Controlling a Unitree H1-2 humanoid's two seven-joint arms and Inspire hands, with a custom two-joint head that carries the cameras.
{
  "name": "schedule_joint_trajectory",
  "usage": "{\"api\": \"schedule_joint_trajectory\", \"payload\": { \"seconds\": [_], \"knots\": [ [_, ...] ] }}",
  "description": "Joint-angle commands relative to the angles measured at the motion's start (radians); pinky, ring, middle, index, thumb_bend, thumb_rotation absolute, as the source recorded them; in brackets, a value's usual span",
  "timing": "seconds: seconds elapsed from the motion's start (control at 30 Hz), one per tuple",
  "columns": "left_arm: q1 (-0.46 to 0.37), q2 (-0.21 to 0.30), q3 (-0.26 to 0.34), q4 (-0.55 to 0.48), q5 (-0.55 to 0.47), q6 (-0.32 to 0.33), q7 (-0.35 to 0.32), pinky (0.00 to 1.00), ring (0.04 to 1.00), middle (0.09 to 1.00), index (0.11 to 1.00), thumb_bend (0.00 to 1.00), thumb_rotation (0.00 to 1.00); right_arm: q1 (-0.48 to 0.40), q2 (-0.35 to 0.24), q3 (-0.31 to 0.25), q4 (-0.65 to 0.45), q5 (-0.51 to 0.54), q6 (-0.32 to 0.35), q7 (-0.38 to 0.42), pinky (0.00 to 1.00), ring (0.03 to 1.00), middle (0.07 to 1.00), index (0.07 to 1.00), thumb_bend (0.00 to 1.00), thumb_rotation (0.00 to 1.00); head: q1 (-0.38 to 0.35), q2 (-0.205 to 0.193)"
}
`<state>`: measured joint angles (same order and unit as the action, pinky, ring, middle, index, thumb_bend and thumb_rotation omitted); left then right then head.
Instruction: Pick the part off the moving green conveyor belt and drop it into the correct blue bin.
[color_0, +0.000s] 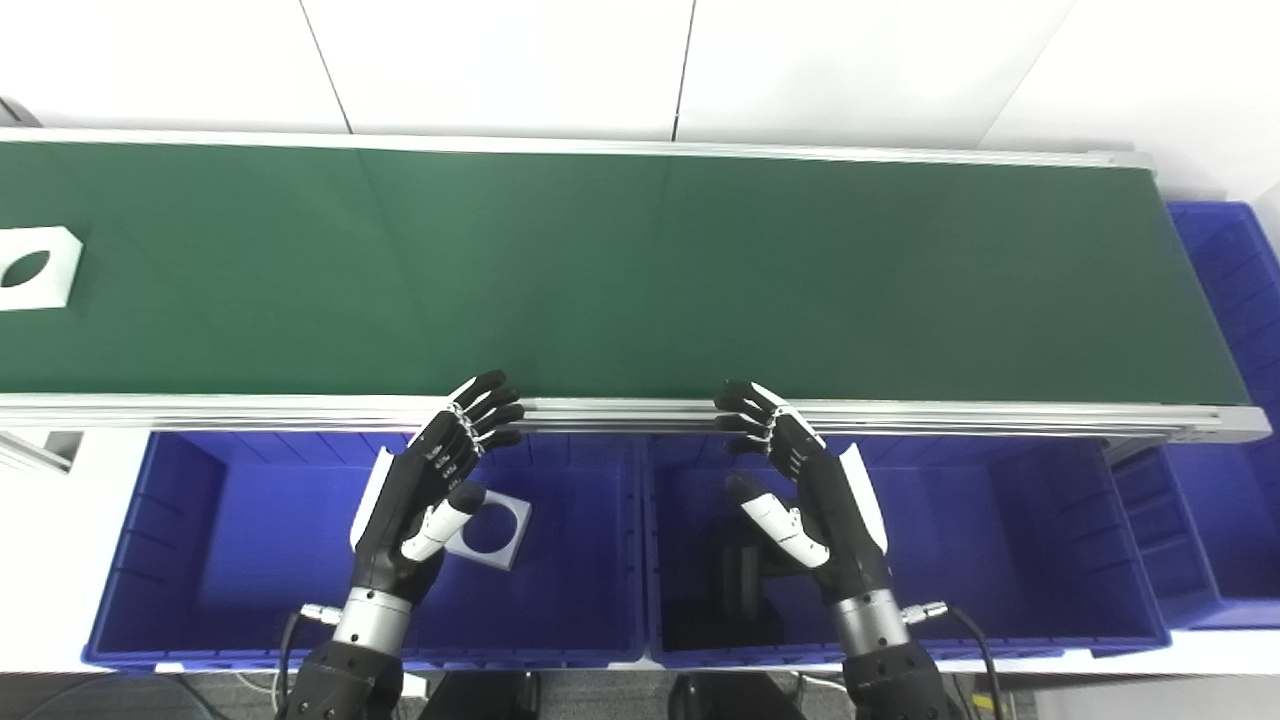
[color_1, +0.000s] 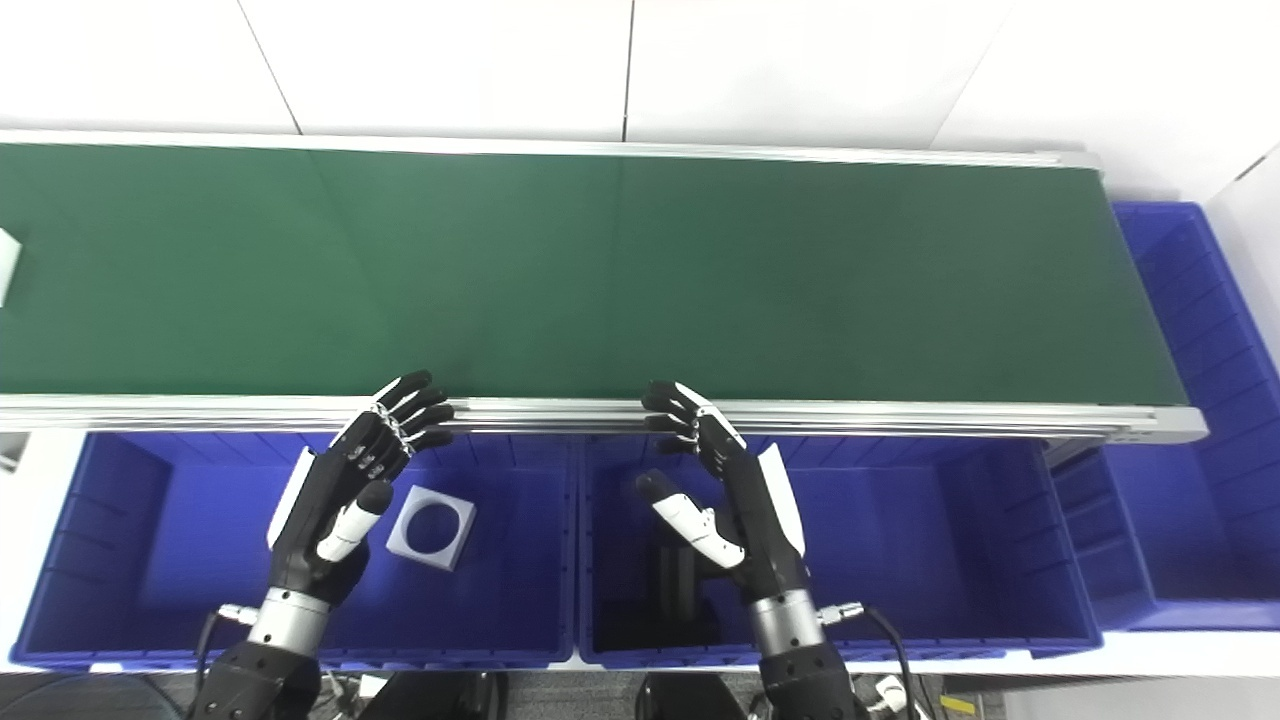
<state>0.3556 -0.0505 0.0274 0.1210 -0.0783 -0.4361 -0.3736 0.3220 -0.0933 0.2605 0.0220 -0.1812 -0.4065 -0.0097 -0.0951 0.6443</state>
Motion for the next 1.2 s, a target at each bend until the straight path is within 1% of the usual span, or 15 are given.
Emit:
{"api": "schedule_joint_trajectory", "payload": {
  "seconds": [0.0, 0.6, 0.77, 1.0, 1.17],
  "knots": [
    [0.0, -0.011, -0.002, -0.024, -0.008, -0.034, -0.01, 0.74, 0.797, 0.825, 0.851, 0.91, 0.71, -0.003, 0.004, -0.001, -0.034, 0.004, -0.06, 0.002, 0.66, 0.746, 0.792, 0.824, 0.61, 0.76, 0.001, -0.001],
    [-0.001, -0.01, -0.004, -0.021, -0.007, -0.034, -0.01, 0.74, 0.8, 0.826, 0.852, 0.92, 0.71, -0.005, 0.005, 0.0, -0.029, 0.01, -0.06, 0.004, 0.67, 0.747, 0.794, 0.828, 0.61, 0.76, 0.012, -0.006],
    [-0.003, -0.011, -0.005, -0.017, -0.004, -0.034, -0.007, 0.74, 0.798, 0.825, 0.85, 0.92, 0.71, -0.006, 0.005, 0.0, -0.026, 0.014, -0.061, 0.004, 0.66, 0.746, 0.793, 0.827, 0.61, 0.75, 0.023, -0.016],
    [-0.006, -0.015, -0.005, -0.009, -0.008, -0.034, -0.009, 0.73, 0.789, 0.813, 0.842, 0.92, 0.69, -0.013, 0.001, 0.002, -0.018, 0.018, -0.062, 0.003, 0.66, 0.744, 0.792, 0.828, 0.6, 0.75, 0.072, -0.037],
    [-0.012, -0.017, -0.006, 0.007, -0.007, -0.034, -0.011, 0.72, 0.782, 0.806, 0.833, 0.93, 0.68, -0.024, -0.004, 0.008, 0.005, 0.023, -0.063, -0.006, 0.65, 0.74, 0.791, 0.831, 0.6, 0.76, 0.121, -0.065]
  ]
}}
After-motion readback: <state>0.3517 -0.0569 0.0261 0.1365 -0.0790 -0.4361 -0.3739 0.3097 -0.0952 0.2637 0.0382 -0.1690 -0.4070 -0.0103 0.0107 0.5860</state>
